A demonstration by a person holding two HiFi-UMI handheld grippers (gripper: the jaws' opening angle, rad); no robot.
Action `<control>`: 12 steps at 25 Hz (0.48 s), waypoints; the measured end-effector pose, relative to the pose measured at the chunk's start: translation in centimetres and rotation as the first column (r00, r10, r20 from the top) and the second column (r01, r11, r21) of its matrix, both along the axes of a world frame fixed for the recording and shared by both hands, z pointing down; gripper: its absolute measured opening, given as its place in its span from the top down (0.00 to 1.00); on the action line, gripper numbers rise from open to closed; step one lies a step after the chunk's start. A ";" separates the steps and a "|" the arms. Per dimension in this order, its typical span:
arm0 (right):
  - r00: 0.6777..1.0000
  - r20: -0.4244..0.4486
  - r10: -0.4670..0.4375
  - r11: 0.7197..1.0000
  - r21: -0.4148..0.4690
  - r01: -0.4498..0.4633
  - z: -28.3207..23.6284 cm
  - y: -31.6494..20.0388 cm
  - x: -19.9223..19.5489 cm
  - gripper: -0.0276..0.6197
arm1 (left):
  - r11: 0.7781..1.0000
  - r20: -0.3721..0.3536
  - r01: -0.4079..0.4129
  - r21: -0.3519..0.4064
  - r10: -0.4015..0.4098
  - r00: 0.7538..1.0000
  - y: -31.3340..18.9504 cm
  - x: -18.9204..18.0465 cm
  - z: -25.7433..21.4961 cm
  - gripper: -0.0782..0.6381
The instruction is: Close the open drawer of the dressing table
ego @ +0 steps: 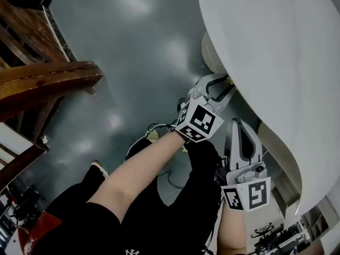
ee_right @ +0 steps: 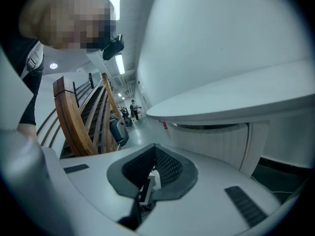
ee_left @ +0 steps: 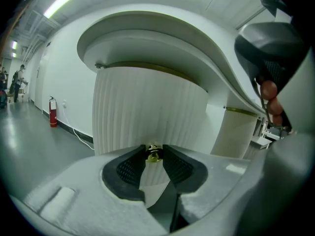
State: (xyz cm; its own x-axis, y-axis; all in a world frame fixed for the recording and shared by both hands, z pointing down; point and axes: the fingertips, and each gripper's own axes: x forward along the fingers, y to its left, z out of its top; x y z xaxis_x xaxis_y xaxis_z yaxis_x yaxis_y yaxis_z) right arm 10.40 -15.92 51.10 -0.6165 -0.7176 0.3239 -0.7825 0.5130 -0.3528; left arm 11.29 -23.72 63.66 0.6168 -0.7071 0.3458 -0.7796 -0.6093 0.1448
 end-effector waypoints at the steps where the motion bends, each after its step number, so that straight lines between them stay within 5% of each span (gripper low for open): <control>1: 1.000 -0.001 -0.002 1.000 -0.001 0.002 0.2 -0.2 -0.1 0.93 | 1.000 -0.002 -0.003 0.002 0.003 1.000 -0.3 0.1 0.0 0.75; 12: 0.999 -0.023 -0.030 0.999 -0.022 0.030 1.9 -1.3 -1.3 0.93 | 0.999 -0.047 -0.019 0.028 0.020 0.999 -2.7 0.9 0.1 0.75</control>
